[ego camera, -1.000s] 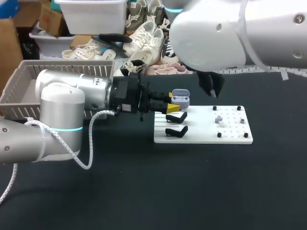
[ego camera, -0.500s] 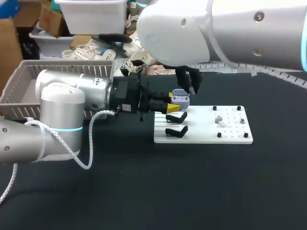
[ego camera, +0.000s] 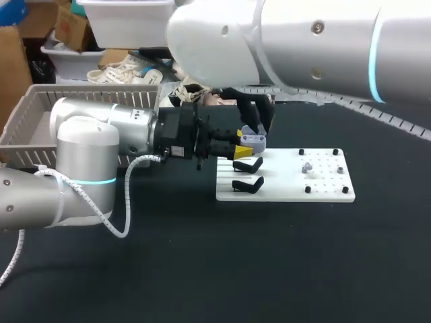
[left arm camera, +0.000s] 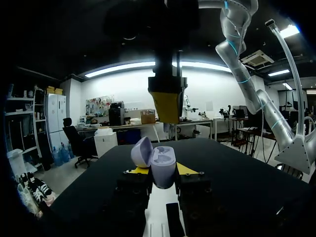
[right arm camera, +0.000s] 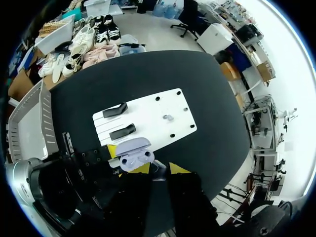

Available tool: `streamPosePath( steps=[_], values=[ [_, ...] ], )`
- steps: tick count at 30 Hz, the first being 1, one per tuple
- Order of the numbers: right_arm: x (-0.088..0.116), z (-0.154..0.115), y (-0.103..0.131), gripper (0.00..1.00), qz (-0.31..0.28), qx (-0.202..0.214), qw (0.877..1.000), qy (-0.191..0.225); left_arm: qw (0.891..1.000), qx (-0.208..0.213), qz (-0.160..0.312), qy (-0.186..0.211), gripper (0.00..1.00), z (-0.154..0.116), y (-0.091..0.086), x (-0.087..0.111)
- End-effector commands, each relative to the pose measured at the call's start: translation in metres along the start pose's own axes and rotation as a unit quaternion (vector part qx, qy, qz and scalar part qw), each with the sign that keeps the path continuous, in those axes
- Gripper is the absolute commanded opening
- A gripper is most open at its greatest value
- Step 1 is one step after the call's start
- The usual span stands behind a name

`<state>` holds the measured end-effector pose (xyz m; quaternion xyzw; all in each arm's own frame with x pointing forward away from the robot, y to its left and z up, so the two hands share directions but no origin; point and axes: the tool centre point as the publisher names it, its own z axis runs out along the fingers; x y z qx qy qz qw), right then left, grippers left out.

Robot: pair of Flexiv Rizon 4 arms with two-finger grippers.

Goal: Pick up each earbud case from the left stands, insert the matching earbuds, close the lid, and place the case in the box.

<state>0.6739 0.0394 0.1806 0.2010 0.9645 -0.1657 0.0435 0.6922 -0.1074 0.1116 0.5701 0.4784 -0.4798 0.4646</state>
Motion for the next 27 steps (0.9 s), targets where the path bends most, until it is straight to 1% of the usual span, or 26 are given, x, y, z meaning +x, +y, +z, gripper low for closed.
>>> streamPosePath(
  steps=[1,9,13,21,27],
  values=[
    [-0.0014,-0.0016,0.0025,0.00,0.000,0.006,1.000,0.002,1.000,0.000,0.000,-0.001,0.00,0.0003,0.0005,0.0006],
    [-0.0010,0.0004,0.0034,0.00,0.000,0.001,1.000,-0.002,1.000,0.000,0.000,-0.001,0.00,0.0003,0.0005,0.0006],
    [-0.0030,0.0014,0.0026,0.00,0.011,-0.002,1.000,-0.006,1.000,0.000,0.000,-0.001,0.00,0.0003,0.0005,0.0006],
    [-0.0007,0.0033,0.0083,0.00,-0.009,0.002,1.000,-0.026,1.000,0.000,0.000,-0.001,0.00,0.0003,0.0005,0.0006],
    [0.0004,0.0043,0.0084,0.00,-0.016,0.009,0.999,-0.028,1.000,0.000,0.000,-0.001,0.00,0.0003,0.0005,0.0006]
  ],
)
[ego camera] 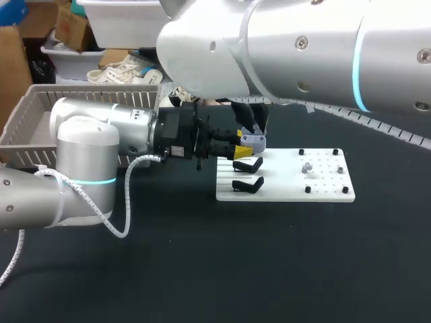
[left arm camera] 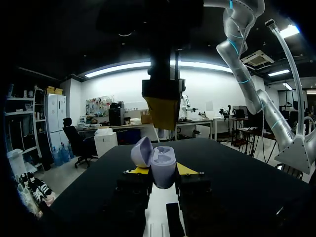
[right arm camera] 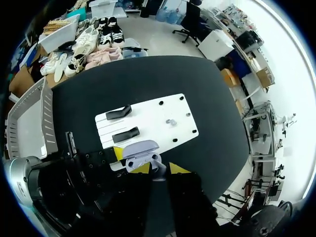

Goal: Pick up each earbud case from the left stands, insert the matching earbuds, close the lid, and place the case in the box.

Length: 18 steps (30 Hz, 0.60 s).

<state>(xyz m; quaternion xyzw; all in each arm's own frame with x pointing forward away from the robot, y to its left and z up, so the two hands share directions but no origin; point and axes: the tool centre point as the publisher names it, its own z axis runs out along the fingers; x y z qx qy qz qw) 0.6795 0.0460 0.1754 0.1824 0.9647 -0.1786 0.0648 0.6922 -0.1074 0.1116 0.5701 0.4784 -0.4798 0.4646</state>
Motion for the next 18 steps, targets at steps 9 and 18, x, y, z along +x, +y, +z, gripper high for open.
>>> streamPosePath(
  steps=[9,18],
  values=[
    [0.0010,0.0089,-0.0003,0.00,-0.001,0.009,1.000,0.002,1.000,0.000,0.000,-0.001,0.00,0.0003,0.0005,0.0006],
    [-0.0017,0.0115,0.0029,0.00,-0.002,0.012,1.000,0.004,1.000,0.000,0.000,-0.001,0.00,0.0003,0.0005,0.0006]
  ],
)
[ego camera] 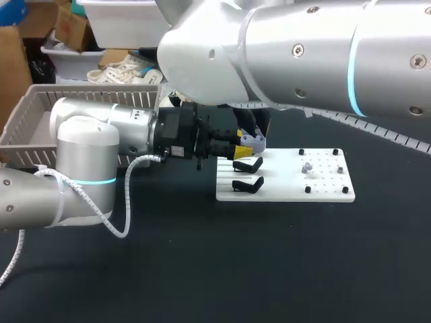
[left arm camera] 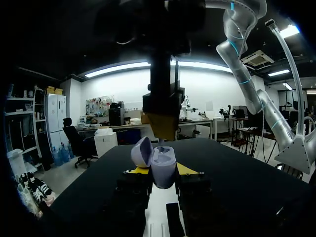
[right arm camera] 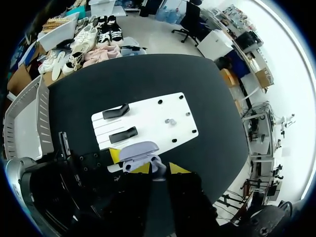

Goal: Pick up each earbud case from the left stands, insert the matching earbuds, close the lid, and place the case in the box.

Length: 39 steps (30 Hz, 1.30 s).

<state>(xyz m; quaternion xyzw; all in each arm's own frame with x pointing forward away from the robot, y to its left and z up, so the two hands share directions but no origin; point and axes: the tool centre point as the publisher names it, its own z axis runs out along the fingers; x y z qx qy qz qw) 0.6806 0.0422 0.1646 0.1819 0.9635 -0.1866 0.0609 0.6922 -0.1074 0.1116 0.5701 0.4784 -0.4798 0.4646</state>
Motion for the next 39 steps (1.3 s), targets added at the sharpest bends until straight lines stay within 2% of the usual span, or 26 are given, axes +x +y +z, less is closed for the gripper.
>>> streamPosePath(
  steps=[1,39],
  values=[
    [-0.002,0.000,0.003,0.00,0.000,0.003,1.000,0.002,1.000,0.000,0.000,-0.001,0.00,0.000,0.001,0.001],
    [-0.003,0.014,0.006,0.00,-0.001,0.013,1.000,0.027,1.000,0.000,0.000,-0.001,0.00,0.000,0.001,0.001]
  ],
)
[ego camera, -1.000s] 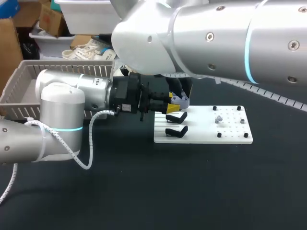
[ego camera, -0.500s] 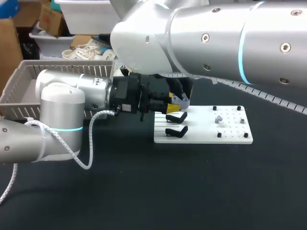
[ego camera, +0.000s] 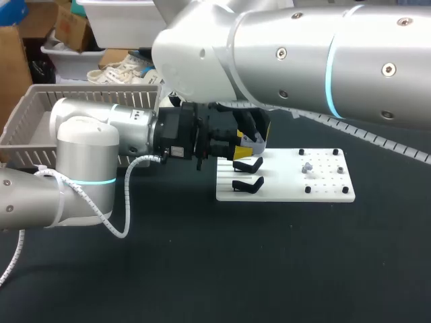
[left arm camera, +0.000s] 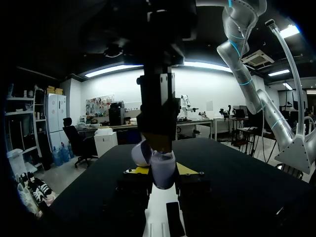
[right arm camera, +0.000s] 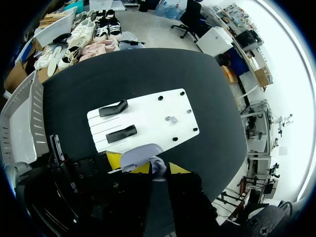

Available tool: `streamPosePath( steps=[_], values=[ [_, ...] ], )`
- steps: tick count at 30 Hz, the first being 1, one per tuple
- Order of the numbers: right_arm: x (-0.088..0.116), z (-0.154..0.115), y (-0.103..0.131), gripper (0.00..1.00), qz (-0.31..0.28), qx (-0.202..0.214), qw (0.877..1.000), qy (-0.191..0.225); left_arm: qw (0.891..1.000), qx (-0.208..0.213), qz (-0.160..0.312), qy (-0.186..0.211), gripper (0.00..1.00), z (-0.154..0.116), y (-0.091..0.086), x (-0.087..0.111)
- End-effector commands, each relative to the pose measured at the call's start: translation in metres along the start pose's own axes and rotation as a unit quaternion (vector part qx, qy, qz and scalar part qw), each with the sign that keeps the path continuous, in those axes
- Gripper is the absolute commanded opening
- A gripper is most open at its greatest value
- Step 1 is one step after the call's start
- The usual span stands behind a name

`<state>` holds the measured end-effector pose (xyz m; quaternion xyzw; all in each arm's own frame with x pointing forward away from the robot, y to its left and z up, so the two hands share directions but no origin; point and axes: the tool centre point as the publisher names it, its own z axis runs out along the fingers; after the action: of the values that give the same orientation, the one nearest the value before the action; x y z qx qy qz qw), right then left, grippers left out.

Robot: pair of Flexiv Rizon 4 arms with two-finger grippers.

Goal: Pick up each earbud case from the left stands, insert the matching earbuds, close the lid, and place the case in the box.

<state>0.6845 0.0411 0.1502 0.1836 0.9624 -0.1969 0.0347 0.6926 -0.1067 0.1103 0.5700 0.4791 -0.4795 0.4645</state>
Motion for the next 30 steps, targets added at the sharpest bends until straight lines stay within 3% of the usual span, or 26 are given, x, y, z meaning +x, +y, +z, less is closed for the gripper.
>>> streamPosePath(
  steps=[1,8,12,16,24,30],
  values=[
    [-0.0015,-0.0006,0.0007,0.00,0.003,-0.003,1.000,0.004,1.000,0.001,0.001,-0.001,0.00,0.0009,0.0003,-0.0007],
    [0.0005,-0.0015,-0.0001,0.01,0.007,-0.012,1.000,0.008,1.000,0.001,0.001,-0.001,0.00,0.0009,0.0003,-0.0007],
    [0.0010,-0.0016,-0.0002,0.15,0.007,-0.016,1.000,0.011,1.000,0.001,0.001,-0.001,0.00,0.0009,0.0003,-0.0007],
    [0.0019,-0.0021,0.0004,0.16,0.007,-0.018,1.000,0.012,1.000,0.001,0.001,-0.001,0.00,0.0009,0.0003,-0.0007],
    [0.0035,-0.0019,0.0024,0.36,0.004,-0.021,1.000,0.015,1.000,0.001,0.001,-0.001,0.00,0.0009,0.0003,-0.0007],
    [0.0046,-0.0039,0.0017,0.39,0.005,-0.022,1.000,0.014,1.000,0.001,0.001,-0.001,0.00,0.0009,0.0003,-0.0007]
  ],
)
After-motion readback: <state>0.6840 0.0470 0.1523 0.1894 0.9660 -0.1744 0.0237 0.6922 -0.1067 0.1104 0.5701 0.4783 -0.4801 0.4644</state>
